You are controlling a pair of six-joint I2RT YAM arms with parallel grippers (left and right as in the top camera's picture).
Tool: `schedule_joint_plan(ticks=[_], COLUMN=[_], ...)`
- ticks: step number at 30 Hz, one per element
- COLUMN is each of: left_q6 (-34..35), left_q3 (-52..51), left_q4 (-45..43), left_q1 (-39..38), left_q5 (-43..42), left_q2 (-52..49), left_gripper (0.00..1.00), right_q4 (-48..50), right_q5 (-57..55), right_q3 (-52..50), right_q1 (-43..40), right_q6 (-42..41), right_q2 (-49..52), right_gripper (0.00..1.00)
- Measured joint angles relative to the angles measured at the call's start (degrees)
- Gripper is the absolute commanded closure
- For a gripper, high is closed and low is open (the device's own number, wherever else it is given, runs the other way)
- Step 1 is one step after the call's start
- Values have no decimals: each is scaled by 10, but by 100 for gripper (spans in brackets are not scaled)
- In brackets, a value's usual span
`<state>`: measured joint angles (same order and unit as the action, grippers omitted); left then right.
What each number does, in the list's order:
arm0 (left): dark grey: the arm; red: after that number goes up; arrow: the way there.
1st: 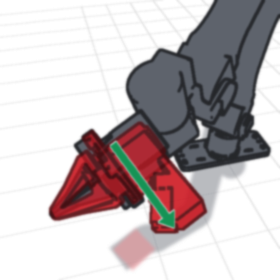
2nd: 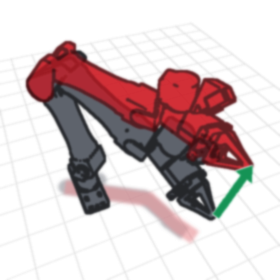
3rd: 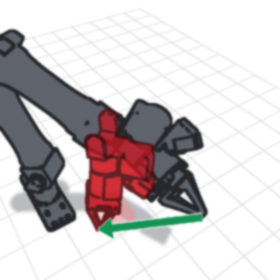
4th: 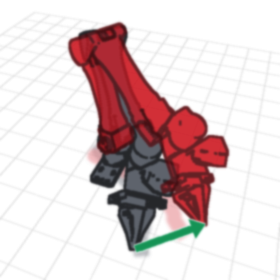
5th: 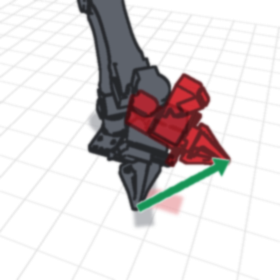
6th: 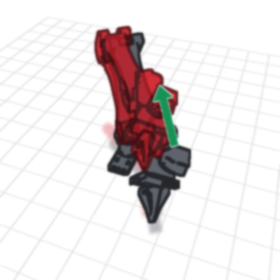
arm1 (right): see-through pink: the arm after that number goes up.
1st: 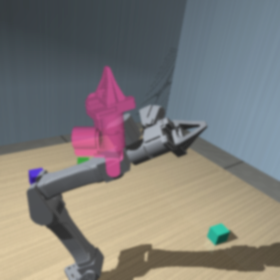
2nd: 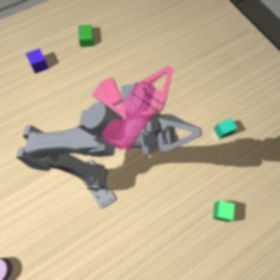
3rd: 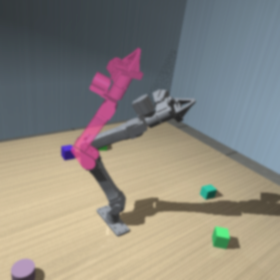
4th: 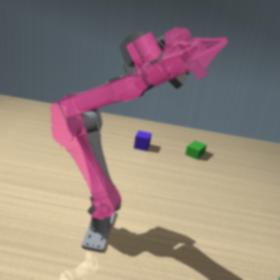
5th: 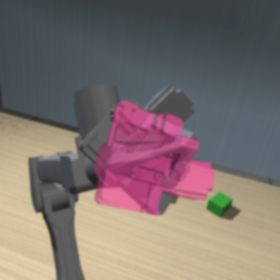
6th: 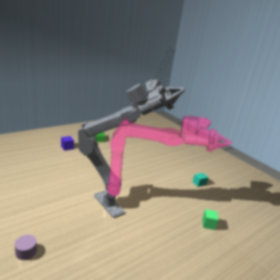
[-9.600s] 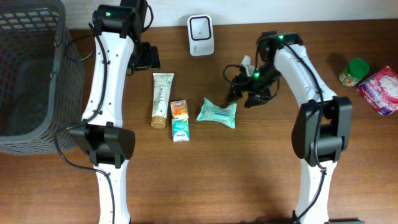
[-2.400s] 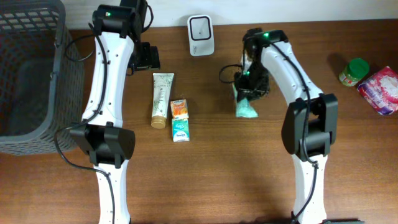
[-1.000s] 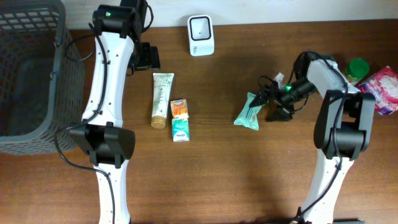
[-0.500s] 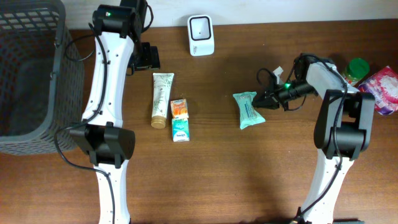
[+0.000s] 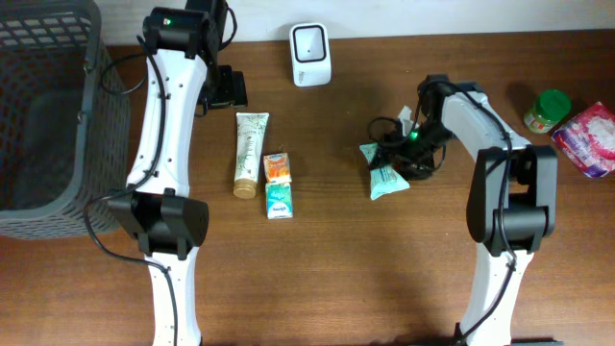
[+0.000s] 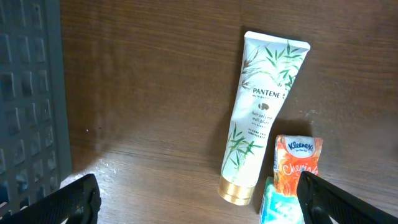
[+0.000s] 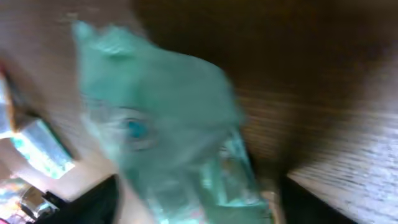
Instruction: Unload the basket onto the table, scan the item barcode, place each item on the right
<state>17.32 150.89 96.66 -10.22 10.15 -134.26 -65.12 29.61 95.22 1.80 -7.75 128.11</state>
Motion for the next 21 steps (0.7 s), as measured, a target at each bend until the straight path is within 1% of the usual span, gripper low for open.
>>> schedule_joint_plan(ticks=[1, 2, 3, 4, 8, 10, 12, 13, 15, 17, 19, 21], left_q6=[0, 0, 0, 0, 0, 0, 0, 0, 0, 0, 0, 0], left_q3=[0, 0, 0, 0, 0, 0, 0, 0, 0, 0, 0, 0], left_q4=[0, 0, 0, 0, 0, 0, -1, 0, 0, 0, 0, 0], left_q1=[0, 0, 0, 0, 0, 0, 0, 0, 0, 0, 0, 0], left_q5=[0, 0, 0, 0, 0, 0, 0, 0, 0, 0, 0, 0], left_q2=[0, 0, 0, 0, 0, 0, 0, 0, 0, 0, 0, 0], left_gripper=[1, 1, 1, 1, 1, 1, 1, 1, 1, 1, 1, 1], right_q4=[10, 19, 23, 26, 32, -21, -101, -137, -166, -195, -188, -168], right_q5=[2, 4, 5, 7, 10, -36, -119, -192, -305, -457, -571, -640], right_q3=[-7, -12, -12, -13, -11, 16, 89, 143, 190, 188, 161, 120], right_q1=[0, 0, 0, 0, 2, 5, 10, 19, 40, 84, 131, 168], right_q6=[1, 0, 2, 0, -3, -17, -43, -70, -120, -204, -275, -321], right_q2=[0, 0, 0, 0, -4, -3, 5, 4, 3, 2, 2, 5], right_gripper=[66, 68, 77, 96, 96, 96, 96, 96, 96, 96, 96, 96])
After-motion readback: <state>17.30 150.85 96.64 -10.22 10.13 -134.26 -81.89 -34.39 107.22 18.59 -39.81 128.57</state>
